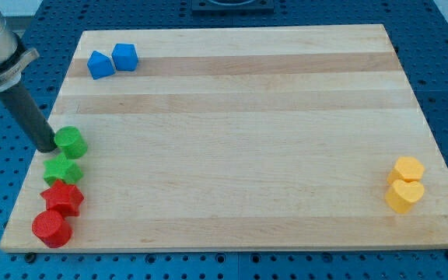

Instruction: Place the blue blocks diagonally to the top right of the green circle

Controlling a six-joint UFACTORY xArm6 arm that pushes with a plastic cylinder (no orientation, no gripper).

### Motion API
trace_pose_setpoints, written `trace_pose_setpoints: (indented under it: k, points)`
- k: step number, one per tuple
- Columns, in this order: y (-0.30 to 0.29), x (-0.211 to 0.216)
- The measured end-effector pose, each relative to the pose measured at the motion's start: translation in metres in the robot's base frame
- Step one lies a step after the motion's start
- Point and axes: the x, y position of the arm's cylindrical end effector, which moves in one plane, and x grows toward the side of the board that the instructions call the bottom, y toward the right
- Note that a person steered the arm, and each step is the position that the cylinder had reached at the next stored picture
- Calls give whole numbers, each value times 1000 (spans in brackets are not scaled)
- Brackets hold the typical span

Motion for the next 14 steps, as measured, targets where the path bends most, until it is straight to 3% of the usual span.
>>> trace_pose_setpoints:
  k: [1,2,4,6,8,9,10,12,14]
  points:
    - [-1,-6]
    - [-9,-77]
    - [-9,-112]
    - [-9,-117]
    - [-9,-176]
    - [-9,-179]
    - [27,-180]
    - [173,-125]
    - [138,-115]
